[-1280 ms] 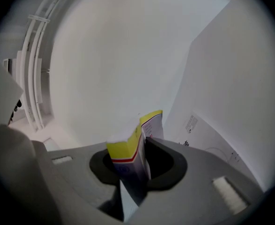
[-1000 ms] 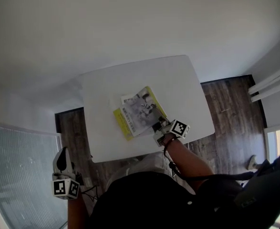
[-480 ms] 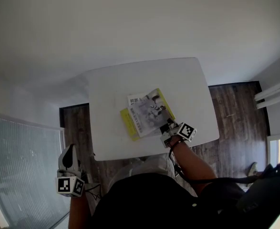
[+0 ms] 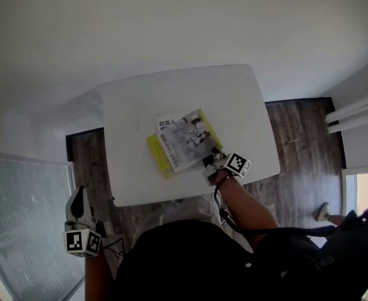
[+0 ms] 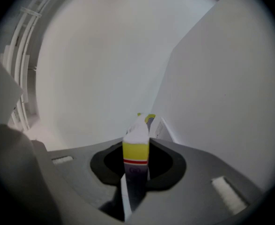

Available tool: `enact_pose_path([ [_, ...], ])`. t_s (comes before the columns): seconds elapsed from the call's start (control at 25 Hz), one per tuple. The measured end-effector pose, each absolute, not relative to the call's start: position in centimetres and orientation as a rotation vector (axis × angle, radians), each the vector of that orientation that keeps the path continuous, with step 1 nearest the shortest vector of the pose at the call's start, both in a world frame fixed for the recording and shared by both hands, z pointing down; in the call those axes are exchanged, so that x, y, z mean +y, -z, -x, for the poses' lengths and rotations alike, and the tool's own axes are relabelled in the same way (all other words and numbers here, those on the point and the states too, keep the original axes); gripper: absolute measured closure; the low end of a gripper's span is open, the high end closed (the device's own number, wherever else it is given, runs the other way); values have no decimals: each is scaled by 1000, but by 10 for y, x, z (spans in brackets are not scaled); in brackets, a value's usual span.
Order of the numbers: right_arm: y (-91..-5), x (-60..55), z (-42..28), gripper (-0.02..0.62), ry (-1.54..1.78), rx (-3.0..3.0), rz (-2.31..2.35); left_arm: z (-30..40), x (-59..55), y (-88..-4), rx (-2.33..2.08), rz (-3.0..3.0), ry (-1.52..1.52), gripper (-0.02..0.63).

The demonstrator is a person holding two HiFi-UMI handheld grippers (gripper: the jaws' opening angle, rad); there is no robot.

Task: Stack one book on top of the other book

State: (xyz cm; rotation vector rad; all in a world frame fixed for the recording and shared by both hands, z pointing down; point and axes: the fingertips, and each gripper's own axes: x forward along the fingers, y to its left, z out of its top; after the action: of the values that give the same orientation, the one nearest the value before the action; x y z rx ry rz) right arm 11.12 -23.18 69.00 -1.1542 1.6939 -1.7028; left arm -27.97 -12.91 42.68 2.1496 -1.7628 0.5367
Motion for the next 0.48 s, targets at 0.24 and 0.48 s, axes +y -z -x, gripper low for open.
enact_pose_path([
  [0.24, -697, -229, -115, 522, 1731, 1701, 1170, 270, -143, -434, -1723, -2176, -521, 601],
  [0.48, -702, -227, -119, 514, 1749, 1741, 1220, 270, -155, -436, -1712, -2187, -530, 601],
])
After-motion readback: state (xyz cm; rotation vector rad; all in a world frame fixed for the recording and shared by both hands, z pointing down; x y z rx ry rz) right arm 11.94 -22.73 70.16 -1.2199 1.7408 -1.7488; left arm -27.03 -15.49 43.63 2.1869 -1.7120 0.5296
